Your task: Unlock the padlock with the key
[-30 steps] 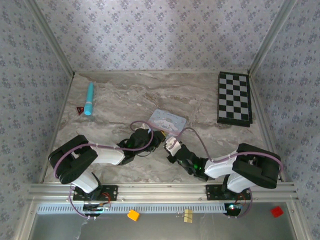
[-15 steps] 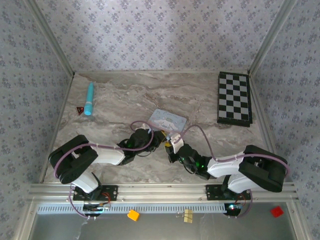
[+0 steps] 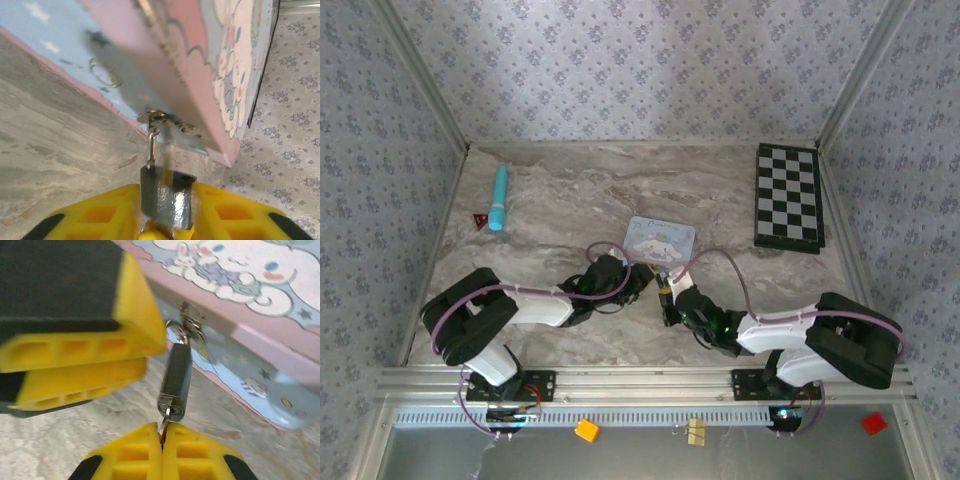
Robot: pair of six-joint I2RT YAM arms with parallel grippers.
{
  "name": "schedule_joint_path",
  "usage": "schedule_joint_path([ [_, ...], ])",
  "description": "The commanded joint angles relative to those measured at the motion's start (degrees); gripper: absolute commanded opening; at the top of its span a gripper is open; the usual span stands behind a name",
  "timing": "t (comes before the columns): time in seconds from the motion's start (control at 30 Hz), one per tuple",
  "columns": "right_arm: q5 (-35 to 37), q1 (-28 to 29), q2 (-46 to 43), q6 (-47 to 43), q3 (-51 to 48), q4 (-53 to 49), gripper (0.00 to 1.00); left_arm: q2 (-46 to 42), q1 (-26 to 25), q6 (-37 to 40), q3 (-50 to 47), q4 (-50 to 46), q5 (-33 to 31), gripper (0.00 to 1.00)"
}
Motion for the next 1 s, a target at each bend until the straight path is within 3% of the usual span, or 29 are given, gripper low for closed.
schedule_joint_path([
  [0.0,3.2,-0.3,0.5,3.7,0.4,-3.2,0.00,1.2,0.6,0.3,1.2,-2.0,1.1,0.37],
  [0.17,3.8,-0.5,0.7,6.2,-0.1,-4.1,0.00,0.4,1.9,1.5,1.2,-4.5,1.1,0.49],
  [0.3,2.3,-1.4,0.6,8.3,-1.2,-3.1,0.00,-3.4,4.5,6.3,1.9,-12.2,0.3,0.57],
  [0.6,1.8,-3.9,1.1,17.4,-3.2,2.4,0.00,-6.8,15.0,34.7,17.7,-36.8,5.0,0.94],
  [0.73,1.2,-6.5,1.7,20.3,-4.0,4.3,0.00,-1.7,17.2,41.1,25.8,-45.4,3.9,0.95],
  [0.97,-5.7,-14.1,1.5,21.1,-5.0,7.7,0.00,5.8,16.6,41.0,32.9,-47.2,4.0,0.95],
])
